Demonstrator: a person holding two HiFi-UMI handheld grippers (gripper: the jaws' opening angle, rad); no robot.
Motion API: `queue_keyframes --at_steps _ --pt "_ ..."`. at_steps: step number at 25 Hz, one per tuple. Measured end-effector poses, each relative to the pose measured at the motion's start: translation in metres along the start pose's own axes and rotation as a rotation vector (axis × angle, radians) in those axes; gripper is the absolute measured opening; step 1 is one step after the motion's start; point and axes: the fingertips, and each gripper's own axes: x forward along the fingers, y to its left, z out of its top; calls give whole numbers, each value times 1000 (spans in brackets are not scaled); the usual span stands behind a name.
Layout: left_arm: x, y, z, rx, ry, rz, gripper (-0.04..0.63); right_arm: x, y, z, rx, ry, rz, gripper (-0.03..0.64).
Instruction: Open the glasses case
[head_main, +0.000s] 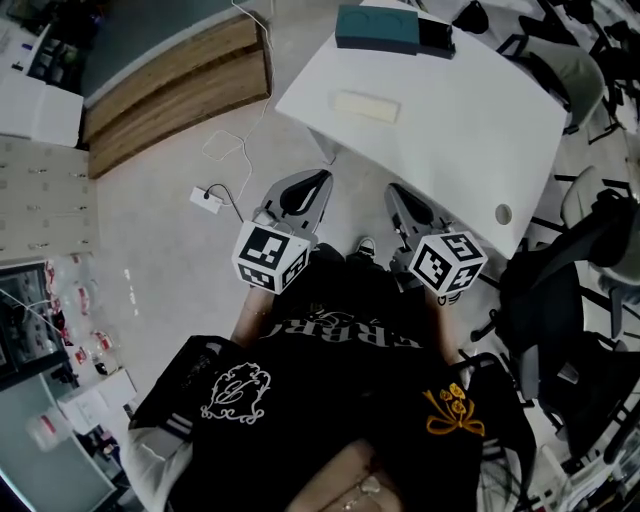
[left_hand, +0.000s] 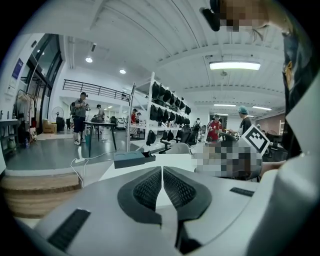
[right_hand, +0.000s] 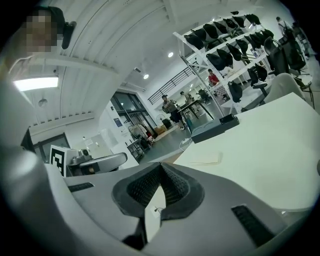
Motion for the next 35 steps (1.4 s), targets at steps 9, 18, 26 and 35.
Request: queue_keyframes --at_steps 9,18,26,35 --pt "6 12 -4 2 33 29 26 10 -20 0 34 0 -13 14" --pt "39 63 -6 10 54 -25 26 56 -46 -3 68 30 -103 14" --pt "93 117 4 52 78 -146 26 121 -106 7 131 56 -247 14" --pt "135 181 17 77 74 -259 26 183 -182 -8 200 160 -468 14"
